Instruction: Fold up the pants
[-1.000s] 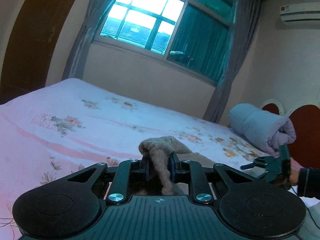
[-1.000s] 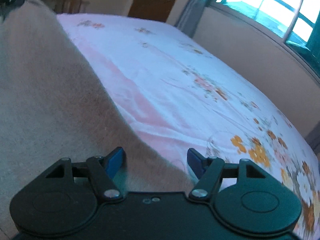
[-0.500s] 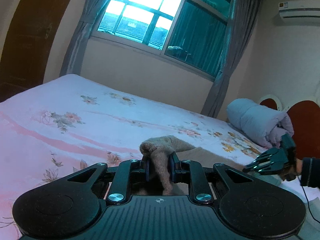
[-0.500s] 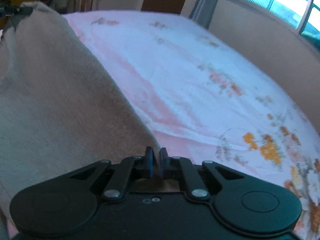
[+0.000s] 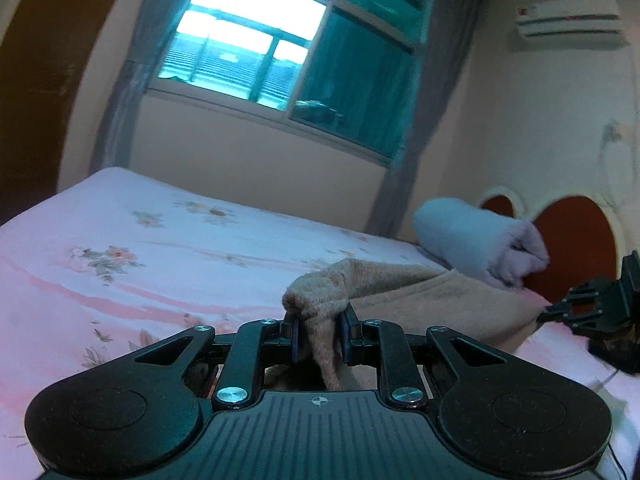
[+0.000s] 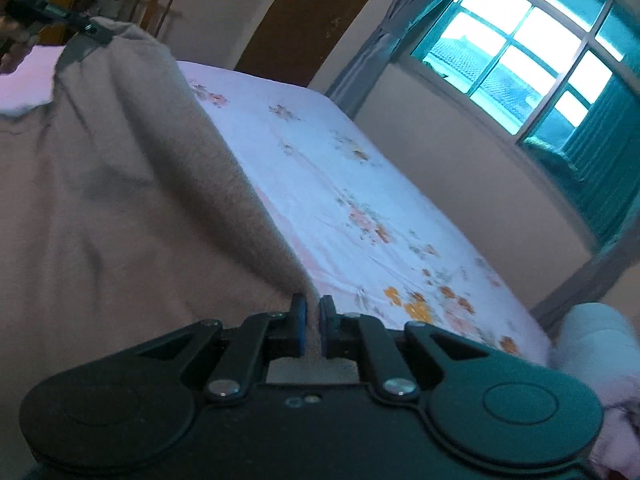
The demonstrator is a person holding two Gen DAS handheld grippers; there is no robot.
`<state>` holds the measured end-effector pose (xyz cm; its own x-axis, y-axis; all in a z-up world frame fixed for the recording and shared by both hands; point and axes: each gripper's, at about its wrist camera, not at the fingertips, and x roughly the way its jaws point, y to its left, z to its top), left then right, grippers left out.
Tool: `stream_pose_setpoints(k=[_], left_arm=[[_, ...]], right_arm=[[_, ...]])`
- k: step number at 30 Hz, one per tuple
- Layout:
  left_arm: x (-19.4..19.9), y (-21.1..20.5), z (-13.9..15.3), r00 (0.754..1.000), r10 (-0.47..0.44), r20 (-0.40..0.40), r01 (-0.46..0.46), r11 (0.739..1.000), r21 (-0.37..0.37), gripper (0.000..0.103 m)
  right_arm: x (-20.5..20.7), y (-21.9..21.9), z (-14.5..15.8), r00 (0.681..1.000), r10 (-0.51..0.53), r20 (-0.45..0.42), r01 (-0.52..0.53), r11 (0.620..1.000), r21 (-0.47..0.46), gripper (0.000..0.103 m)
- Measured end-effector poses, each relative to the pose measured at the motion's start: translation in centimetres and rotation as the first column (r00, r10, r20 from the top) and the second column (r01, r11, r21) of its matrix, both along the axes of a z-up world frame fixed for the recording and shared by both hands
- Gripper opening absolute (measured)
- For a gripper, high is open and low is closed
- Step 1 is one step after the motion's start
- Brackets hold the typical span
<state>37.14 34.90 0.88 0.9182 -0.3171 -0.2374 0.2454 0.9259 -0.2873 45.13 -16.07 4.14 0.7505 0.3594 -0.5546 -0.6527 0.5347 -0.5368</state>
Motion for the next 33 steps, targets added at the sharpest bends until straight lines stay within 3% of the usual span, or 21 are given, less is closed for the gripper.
stream_pose_setpoints(k=[6,10,14,16,18,21,23,25,27,29,33], left_arm=[[-5.1,-1.1,0.3,0.994,-0.105,-0.036,0.107,0.991,0.074,0.019],[-8.4,-1.7,-1.3,0.985,-0.138,-0.107,0.149,0.984,0.102,0.022],[-11.5,-2.7,-4.4,0.976,-0.102,-0.194,0.126,0.985,0.117,0.024],[-12.8,-2.8,-5.4,0.972,-0.060,-0.226,0.089,0.989,0.119,0.042],[-14.6,-2.4,-5.9,0.966,0.018,-0.259,0.013,0.993,0.119,0.082],[-17.4,-1.4,-6.0,0.956,0.088,-0.278,-0.074,0.995,0.060,0.086],[-19.0,-0.8,-5.8,0.942,0.118,-0.313,-0.133,0.991,-0.025,0.086],[-20.2,-0.8,-5.6,0.938,0.109,-0.329,-0.155,0.981,-0.117,0.085],[-21.1,-1.2,-5.4,0.937,0.114,-0.329,-0.193,0.957,-0.218,0.085],[-21.1,-1.5,-5.7,0.933,0.098,-0.345,-0.225,0.909,-0.350,0.085],[-19.4,-3.3,-6.6,0.920,0.123,-0.371,-0.291,0.850,-0.439,0.085]], right_arm=[[-10.3,-0.9,-1.1,0.998,-0.009,0.058,0.014,0.997,-0.081,0.000],[-14.4,-0.8,-5.0,0.998,-0.047,0.043,0.052,0.993,-0.110,0.000],[-16.5,-0.3,-10.4,0.996,-0.074,0.047,0.081,0.981,-0.176,0.003],[-17.0,0.0,-12.3,0.994,-0.100,0.050,0.108,0.971,-0.215,0.013],[-17.3,-0.2,-12.5,0.989,-0.127,0.071,0.138,0.970,-0.202,0.017],[-18.0,-1.2,-9.9,0.978,-0.196,0.068,0.201,0.977,-0.076,0.029],[-18.2,-2.4,-7.9,0.969,-0.246,0.016,0.246,0.969,0.039,0.030],[-18.1,-3.6,-6.3,0.953,-0.297,-0.065,0.304,0.940,0.158,0.030],[-17.6,-5.1,-5.1,0.925,-0.332,-0.185,0.373,0.887,0.271,0.030],[-17.2,-6.2,-4.8,0.886,-0.358,-0.294,0.451,0.814,0.366,0.030],[-15.9,-7.2,-5.7,0.800,-0.383,-0.462,0.586,0.667,0.460,0.030]])
